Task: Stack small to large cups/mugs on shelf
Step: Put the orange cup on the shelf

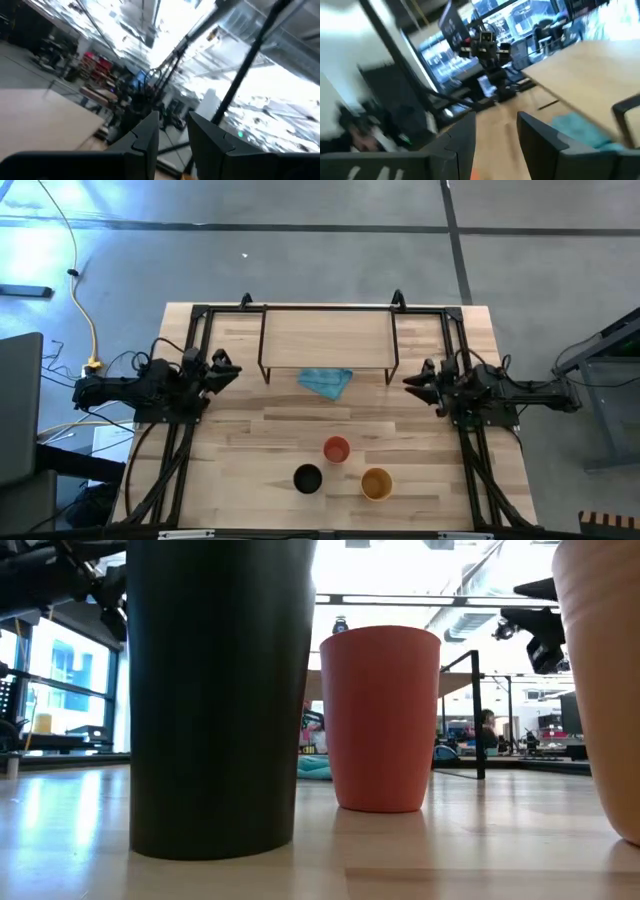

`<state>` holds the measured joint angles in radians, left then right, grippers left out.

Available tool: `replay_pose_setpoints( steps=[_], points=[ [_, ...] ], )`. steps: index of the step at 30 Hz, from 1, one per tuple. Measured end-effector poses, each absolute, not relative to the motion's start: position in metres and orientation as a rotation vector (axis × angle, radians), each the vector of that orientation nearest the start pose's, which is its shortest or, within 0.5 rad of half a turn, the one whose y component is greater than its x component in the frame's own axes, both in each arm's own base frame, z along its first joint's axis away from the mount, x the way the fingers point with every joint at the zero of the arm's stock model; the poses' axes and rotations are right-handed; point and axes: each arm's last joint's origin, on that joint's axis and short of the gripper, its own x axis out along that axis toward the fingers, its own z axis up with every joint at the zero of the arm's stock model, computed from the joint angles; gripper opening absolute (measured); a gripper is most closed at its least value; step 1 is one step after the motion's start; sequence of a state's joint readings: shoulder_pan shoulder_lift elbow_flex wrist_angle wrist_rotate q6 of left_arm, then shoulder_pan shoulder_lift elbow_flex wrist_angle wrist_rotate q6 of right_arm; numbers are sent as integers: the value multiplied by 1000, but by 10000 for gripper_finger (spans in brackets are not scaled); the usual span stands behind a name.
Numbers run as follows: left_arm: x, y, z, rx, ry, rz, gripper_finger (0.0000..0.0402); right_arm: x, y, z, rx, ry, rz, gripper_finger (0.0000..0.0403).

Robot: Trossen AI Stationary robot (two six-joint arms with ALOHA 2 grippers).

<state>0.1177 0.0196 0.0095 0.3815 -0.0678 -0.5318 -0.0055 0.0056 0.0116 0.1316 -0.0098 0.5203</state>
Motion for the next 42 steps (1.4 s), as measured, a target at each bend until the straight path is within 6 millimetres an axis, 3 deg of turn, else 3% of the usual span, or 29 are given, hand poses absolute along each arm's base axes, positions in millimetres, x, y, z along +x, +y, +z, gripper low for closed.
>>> replay_pose_setpoints(
  steps=[6, 10, 19, 34, 42],
  points=[
    [91, 12, 202, -566, -416, 58, 92, 96, -1, 185, 906, -180, 79, 135],
    [92, 12, 198, -672, -378, 48, 92, 96, -2, 181, 1037, -167, 38, 135],
    [94, 11, 194, -766, -312, -16, 92, 98, -1, 168, 1042, -28, -28, 135],
    [96, 10, 182, -819, -190, 2, 92, 98, -2, 167, 1094, -34, -46, 135],
    [97, 10, 179, -831, -160, 23, 92, 98, -2, 168, 977, -34, -34, 135]
  ],
)
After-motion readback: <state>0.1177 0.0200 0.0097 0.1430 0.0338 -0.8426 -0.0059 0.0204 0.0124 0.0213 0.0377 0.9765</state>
